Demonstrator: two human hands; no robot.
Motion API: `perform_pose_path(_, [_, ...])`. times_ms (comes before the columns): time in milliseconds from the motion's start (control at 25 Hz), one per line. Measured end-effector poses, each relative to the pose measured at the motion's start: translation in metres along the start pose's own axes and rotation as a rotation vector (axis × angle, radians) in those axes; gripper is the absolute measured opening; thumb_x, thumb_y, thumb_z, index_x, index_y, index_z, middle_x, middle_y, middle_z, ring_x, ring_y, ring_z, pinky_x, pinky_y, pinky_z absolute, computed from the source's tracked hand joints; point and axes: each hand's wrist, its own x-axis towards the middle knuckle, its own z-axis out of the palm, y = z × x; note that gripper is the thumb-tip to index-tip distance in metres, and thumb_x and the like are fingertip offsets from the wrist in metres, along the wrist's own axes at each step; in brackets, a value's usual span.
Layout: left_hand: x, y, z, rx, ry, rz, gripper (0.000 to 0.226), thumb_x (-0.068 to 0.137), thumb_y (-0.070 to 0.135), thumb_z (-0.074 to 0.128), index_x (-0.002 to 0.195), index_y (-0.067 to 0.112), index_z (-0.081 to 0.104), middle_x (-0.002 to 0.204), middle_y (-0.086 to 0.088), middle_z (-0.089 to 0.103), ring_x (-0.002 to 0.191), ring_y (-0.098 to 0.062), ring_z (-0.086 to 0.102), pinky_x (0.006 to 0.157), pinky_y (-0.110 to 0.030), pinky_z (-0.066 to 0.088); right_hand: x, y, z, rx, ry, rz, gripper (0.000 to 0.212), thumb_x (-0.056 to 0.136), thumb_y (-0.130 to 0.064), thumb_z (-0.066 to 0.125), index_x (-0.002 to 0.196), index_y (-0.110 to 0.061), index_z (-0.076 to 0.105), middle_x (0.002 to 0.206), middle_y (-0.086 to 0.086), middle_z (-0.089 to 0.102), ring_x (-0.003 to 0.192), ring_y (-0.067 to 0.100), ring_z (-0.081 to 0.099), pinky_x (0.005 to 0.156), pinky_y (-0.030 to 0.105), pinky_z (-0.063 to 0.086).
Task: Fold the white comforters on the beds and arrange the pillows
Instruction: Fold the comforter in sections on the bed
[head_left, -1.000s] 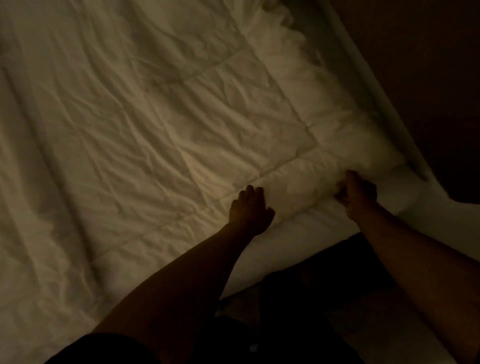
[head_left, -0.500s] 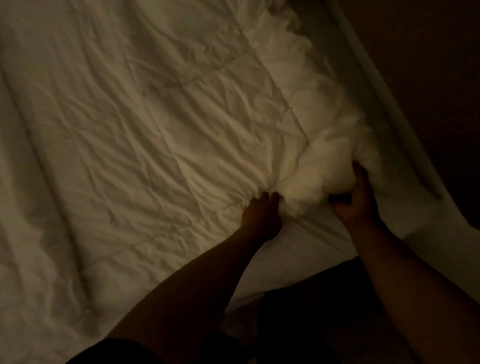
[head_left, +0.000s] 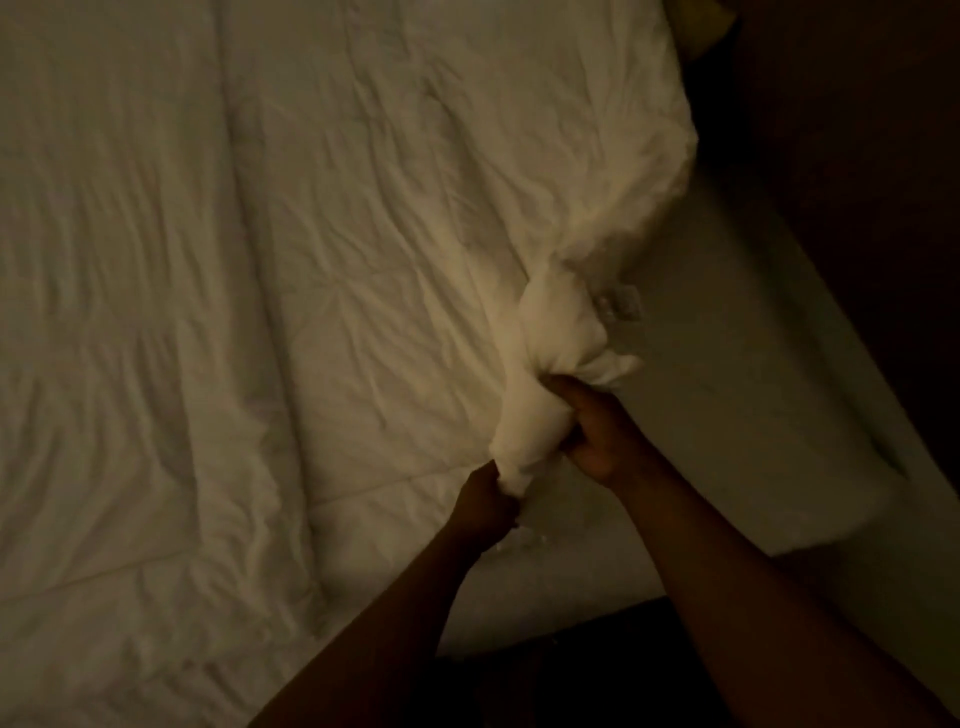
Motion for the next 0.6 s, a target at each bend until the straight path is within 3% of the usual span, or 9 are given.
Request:
perform_pose_path(80, [-0.008, -0.009, -0.064, -0.05, -0.124, -0.14, 0.048, 0.082, -0.002, 0.059, 0.13, 0.0, 0.056, 0.105, -0.017, 0.067, 0.089, -0.033, 0.068, 0.069, -0.047, 0.059, -0.007, 0.03, 0.042, -0.19, -0.038, -0.028, 0.069, 0.061, -0.024, 0.088, 0.125, -0.022, 0.062, 0.124, 0.003, 0.068, 0.116, 0.023, 0.062, 0.098, 0.047, 0.051])
perform_pose_path(160, [-0.014, -0.004, -0.14, -0.259, -0.058, -0.175, 0.033, 0.094, -0.001, 0.051, 0.126, -0.007, 0.054, 0.096, -0.018, 0.068, 0.082, -0.031, 0.065, 0.065, -0.039, 0.054, -0.013, 0.062, 0.081, -0.538, -0.023, -0.099, 0.05, 0.073, -0.02, 0.083, 0.119, -0.024, 0.061, 0.123, 0.0, 0.064, 0.114, 0.019, 0.06, 0.103, 0.04, 0.046])
perform_pose_path(280, [-0.02, 0.034, -0.224, -0.559, 0.121, -0.123, 0.037, 0.096, 0.037, 0.052, 0.121, 0.01, 0.053, 0.115, -0.02, 0.064, 0.093, -0.033, 0.064, 0.084, -0.053, 0.054, -0.027, 0.099, 0.117, -0.992, -0.05, -0.199, 0.053, 0.084, -0.022, 0.075, 0.133, -0.015, 0.056, 0.127, 0.003, 0.062, 0.118, 0.018, 0.057, 0.096, 0.023, 0.039])
perform_pose_path(360, [-0.016, 0.074, -0.25, -0.402, 0.083, -0.117, 0.069, 0.083, 0.064, 0.058, 0.132, 0.016, 0.048, 0.124, -0.013, 0.06, 0.107, -0.035, 0.061, 0.091, -0.058, 0.051, -0.035, 0.118, 0.125, -1.216, -0.119, -0.317, 0.059, 0.085, -0.026, 0.074, 0.139, -0.014, 0.052, 0.133, 0.005, 0.061, 0.124, 0.021, 0.057, 0.096, 0.017, 0.037])
perform_pose_path(440, [-0.01, 0.105, -0.253, -0.202, 0.05, -0.146, 0.092, 0.071, 0.074, 0.064, 0.138, 0.015, 0.044, 0.129, -0.008, 0.053, 0.117, -0.037, 0.055, 0.095, -0.061, 0.047, -0.043, 0.131, 0.127, -1.295, -0.175, -0.473, 0.063, 0.083, -0.026, 0.075, 0.141, -0.017, 0.05, 0.132, 0.005, 0.063, 0.122, 0.019, 0.059, 0.098, 0.016, 0.039])
perform_pose_path(560, [0.008, 0.104, -0.242, -0.03, 0.228, -0.112, 0.057, 0.082, 0.055, 0.069, 0.108, 0.005, 0.057, 0.112, -0.007, 0.058, 0.106, -0.032, 0.056, 0.096, -0.052, 0.05, -0.051, 0.141, 0.127, -1.308, -0.206, -0.616, 0.066, 0.083, -0.03, 0.075, 0.142, -0.019, 0.049, 0.13, 0.003, 0.065, 0.119, 0.015, 0.061, 0.103, 0.023, 0.044])
perform_pose_path(600, [0.013, 0.096, -0.236, 0.05, 0.299, -0.08, 0.051, 0.088, 0.048, 0.065, 0.111, 0.003, 0.056, 0.111, -0.007, 0.06, 0.104, -0.029, 0.057, 0.094, -0.045, 0.05, -0.053, 0.144, 0.124, -1.307, -0.208, -0.642, 0.068, 0.083, -0.032, 0.074, 0.143, -0.018, 0.047, 0.13, 0.003, 0.064, 0.119, 0.015, 0.061, 0.103, 0.023, 0.044])
